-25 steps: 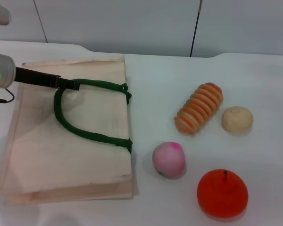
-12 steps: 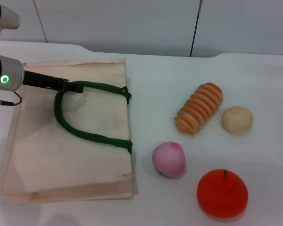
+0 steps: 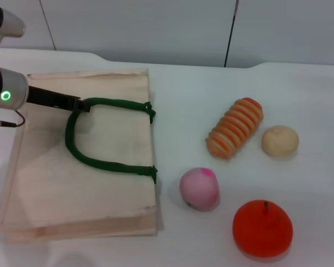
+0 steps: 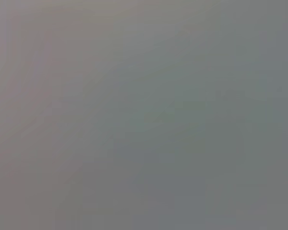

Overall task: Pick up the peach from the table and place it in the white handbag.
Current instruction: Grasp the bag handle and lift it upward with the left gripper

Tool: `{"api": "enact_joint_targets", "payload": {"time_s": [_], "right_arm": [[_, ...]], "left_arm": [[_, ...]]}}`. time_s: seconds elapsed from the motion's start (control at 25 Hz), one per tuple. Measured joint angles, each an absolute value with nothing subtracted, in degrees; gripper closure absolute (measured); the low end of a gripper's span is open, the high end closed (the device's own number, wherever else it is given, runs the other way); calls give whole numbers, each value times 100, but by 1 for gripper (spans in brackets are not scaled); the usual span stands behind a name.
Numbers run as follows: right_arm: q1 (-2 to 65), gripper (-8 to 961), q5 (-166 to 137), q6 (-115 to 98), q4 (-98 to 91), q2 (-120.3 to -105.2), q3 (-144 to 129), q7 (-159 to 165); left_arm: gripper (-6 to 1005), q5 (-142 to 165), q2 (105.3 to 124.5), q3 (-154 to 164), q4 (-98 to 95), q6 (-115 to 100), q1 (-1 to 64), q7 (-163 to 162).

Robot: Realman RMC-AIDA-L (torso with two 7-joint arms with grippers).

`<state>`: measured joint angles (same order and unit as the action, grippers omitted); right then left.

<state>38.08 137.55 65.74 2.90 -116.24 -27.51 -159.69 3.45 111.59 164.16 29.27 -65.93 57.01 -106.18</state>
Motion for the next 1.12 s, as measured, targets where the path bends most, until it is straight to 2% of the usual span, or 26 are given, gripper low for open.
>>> {"api": "enact_joint_targets", "payload": {"time_s": [0.04, 0.28, 0.56, 0.8, 1.12], "right_arm": [[3800, 58, 13756, 6574, 288, -11621, -2751, -15969], [3769, 58, 13756, 6574, 281, -11619, -2751, -15969], [3762, 58, 13764, 6552, 271, -11619, -2751, -15969], [3778, 58, 13764, 6502, 272, -11619, -2751, -15969], [3780, 58, 13733, 6496, 271, -11619, -2761, -15767]], "left_arm": [[820, 336, 11159, 16415, 2931, -6594, 5703, -10619], [835, 34, 11114, 16408, 2998, -6837, 5720, -10462], [849, -1894, 11035, 16409, 3643, -8660, 5554, -9396], [853, -3080, 10705, 16414, 3713, -10390, 5378, -8836], [854, -3601, 10477, 16418, 3721, -11286, 5247, -8641]]}}
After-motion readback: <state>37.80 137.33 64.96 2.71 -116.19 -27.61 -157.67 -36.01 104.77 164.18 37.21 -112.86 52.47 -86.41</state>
